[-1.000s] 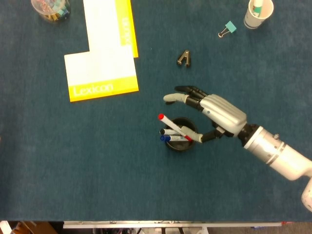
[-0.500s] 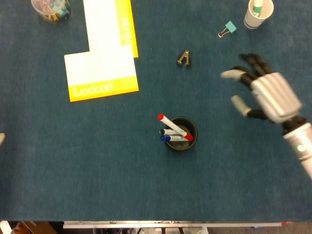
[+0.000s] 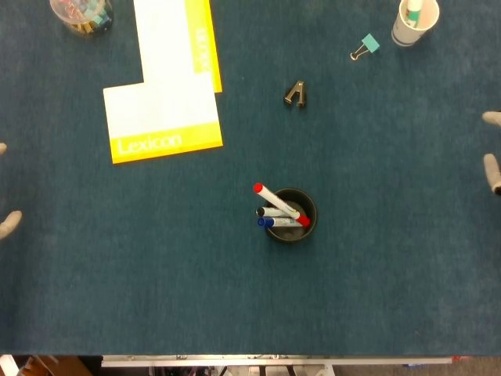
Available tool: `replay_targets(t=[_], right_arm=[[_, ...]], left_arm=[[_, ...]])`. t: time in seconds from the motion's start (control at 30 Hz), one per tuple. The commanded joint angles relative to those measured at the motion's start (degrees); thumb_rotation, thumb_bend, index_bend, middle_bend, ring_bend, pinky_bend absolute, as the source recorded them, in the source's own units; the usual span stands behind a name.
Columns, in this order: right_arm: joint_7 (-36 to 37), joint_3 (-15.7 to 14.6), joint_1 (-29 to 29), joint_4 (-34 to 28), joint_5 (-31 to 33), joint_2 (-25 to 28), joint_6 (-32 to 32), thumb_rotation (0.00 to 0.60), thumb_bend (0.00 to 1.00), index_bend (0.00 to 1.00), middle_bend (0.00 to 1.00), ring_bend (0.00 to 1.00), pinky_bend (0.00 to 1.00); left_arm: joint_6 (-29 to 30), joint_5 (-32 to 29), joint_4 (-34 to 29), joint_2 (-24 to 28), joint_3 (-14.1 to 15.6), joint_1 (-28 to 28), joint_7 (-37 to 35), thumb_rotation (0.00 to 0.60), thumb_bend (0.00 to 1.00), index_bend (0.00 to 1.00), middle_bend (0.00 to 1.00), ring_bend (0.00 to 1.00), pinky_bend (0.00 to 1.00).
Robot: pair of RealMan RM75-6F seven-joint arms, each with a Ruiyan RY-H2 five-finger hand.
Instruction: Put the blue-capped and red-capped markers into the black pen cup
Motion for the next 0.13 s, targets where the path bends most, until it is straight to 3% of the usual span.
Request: replay_targets(t=[0.03,0.13], right_arm=[[-0.05,-0.11,-0.53,-0.05,-0.42,0.23,0.19,0.6,0.39,0.29,0.3,0.06,0.0],[-0.21,0.01,-0.9,-0.11,-0.75,0.07,0.09,0.6,0.39,0.29,0.3,0.06,0.0]], left_arm=[[-0.02,0.21,-0.02,-0.16,0.06,-0.14,-0.01,0.6,0.15,0.18,0.18,0.17,0.14],[-0.21,0.15,-0.03,-0.25,0.15,-0.25,0.09,0.6,0.15,0.18,0.18,0.17,0.14]])
